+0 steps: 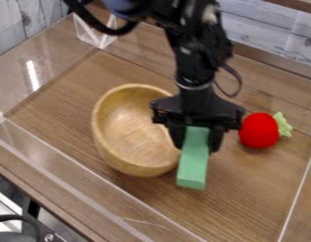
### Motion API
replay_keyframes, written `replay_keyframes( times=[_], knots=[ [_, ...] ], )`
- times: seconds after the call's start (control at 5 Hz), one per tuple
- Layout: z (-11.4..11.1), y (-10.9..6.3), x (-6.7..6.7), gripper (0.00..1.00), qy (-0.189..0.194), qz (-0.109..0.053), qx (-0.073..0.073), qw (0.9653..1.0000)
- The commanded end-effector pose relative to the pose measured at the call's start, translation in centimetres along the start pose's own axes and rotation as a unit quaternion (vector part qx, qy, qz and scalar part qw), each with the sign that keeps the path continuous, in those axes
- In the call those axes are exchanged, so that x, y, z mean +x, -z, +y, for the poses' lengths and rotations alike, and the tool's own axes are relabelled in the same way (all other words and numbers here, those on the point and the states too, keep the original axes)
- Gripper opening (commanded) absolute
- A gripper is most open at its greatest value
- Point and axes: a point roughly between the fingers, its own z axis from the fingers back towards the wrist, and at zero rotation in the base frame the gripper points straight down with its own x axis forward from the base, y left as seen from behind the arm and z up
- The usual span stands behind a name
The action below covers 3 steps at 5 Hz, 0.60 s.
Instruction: Remove the green stick from the brown bowl and put it on the table
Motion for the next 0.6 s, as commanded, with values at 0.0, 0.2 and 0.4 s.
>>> replay_keyframes(
  times=[0.0, 0.2, 0.4],
  knots=[
    [-1.7, 0.5, -0.4, 0.00, 0.003, -0.021, -0.005, 0.9998],
    [-2.7, 1.2, -0.4, 0.00, 0.011, -0.031, -0.001, 0.9995],
    [-3.0, 1.4, 0.0, 0.00, 0.017, -0.036, 0.003, 0.9992]
  ],
)
